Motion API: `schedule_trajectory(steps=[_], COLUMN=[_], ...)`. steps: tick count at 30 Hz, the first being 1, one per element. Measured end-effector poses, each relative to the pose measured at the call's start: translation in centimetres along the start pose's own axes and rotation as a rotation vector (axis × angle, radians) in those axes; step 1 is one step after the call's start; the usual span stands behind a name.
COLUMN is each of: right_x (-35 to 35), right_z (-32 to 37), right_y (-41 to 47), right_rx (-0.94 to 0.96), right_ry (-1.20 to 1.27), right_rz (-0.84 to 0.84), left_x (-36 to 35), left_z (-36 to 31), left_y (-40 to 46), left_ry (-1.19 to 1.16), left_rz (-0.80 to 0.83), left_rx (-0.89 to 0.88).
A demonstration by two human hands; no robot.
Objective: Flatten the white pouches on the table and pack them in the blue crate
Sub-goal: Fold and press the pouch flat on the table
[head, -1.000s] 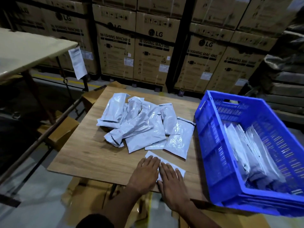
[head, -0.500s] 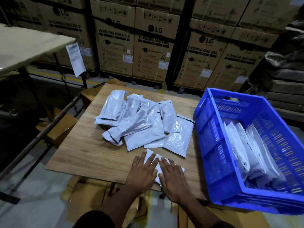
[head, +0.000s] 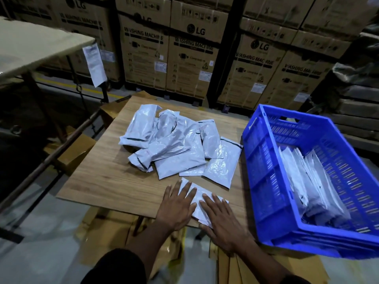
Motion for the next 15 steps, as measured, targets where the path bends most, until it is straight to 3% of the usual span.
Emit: schedule_trajectory(steps=[7,11,15], right_x=[1.8,3.4,4.6], right_z=[0.0,-0.7,2.2], right_y=[-1.1,-0.1,-0.4], right_rx=[0.040,-0.001,0.172], right_ry=[-0.069,0.056,-0.176], right_rz=[-0.159,-0.259,-0.184], left_x=[-0.1,0.2,1.4], left_z=[-0.1,0.4,1.2], left_y=[-0.3,-2.1,-1.8], left_ry=[-0.056,0.061,0.060], left_rz=[0.053,0.020,-0.009], left_rx=[0.002,-0.065,0.002])
Point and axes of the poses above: each hand's wrist, its own y-axis towards the middle knuckle, its own x-axis out of the back of the hand, z = x × y, the point moved 7 cm from there along y, towards the middle knuckle, and after that the axes turned 10 degrees about x, right-handed, at the moved point
